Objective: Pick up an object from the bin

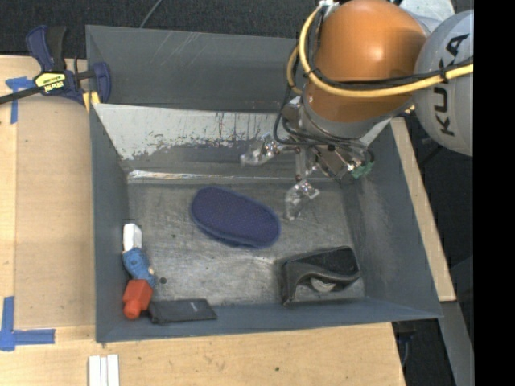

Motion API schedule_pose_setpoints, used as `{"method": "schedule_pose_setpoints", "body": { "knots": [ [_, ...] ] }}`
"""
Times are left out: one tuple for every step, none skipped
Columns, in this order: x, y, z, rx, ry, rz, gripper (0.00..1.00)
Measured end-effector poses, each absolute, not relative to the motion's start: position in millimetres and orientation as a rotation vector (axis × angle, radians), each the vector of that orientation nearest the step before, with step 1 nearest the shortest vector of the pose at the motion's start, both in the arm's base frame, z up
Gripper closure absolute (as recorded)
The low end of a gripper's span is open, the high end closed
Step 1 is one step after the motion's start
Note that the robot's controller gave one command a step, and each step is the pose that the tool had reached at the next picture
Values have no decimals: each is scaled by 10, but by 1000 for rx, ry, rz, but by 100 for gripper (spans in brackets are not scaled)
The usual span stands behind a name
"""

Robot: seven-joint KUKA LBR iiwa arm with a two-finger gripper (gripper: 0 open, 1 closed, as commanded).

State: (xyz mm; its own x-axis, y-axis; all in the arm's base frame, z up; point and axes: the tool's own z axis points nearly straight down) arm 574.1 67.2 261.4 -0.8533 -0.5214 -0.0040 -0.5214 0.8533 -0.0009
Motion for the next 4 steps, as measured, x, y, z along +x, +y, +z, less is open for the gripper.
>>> {"method": "schedule_pose_setpoints", "body": {
  "knots": [
    [5952,1048,1125,-999,2982,4,0],
    [6281,993,852,-1300,2856,8,0],
    [6285,993,860,-1297,2857,7,100],
    [6249,1141,2125,-1331,2831,-4,100]
  ]
}}
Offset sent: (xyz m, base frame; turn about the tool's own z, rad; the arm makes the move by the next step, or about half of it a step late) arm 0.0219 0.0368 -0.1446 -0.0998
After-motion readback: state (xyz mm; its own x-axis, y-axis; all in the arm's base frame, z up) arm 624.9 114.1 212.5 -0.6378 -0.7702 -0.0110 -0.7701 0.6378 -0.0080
